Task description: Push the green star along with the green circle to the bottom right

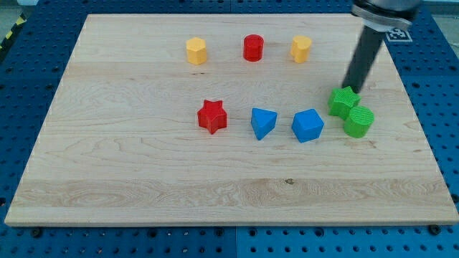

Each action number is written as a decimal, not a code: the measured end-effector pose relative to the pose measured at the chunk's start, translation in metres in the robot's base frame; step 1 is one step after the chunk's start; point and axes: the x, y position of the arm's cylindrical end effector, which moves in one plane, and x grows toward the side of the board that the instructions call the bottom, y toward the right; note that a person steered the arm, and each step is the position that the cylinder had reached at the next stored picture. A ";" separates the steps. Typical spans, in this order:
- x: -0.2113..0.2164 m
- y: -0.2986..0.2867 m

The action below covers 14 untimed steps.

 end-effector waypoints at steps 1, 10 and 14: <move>0.019 0.001; 0.063 0.027; 0.071 0.010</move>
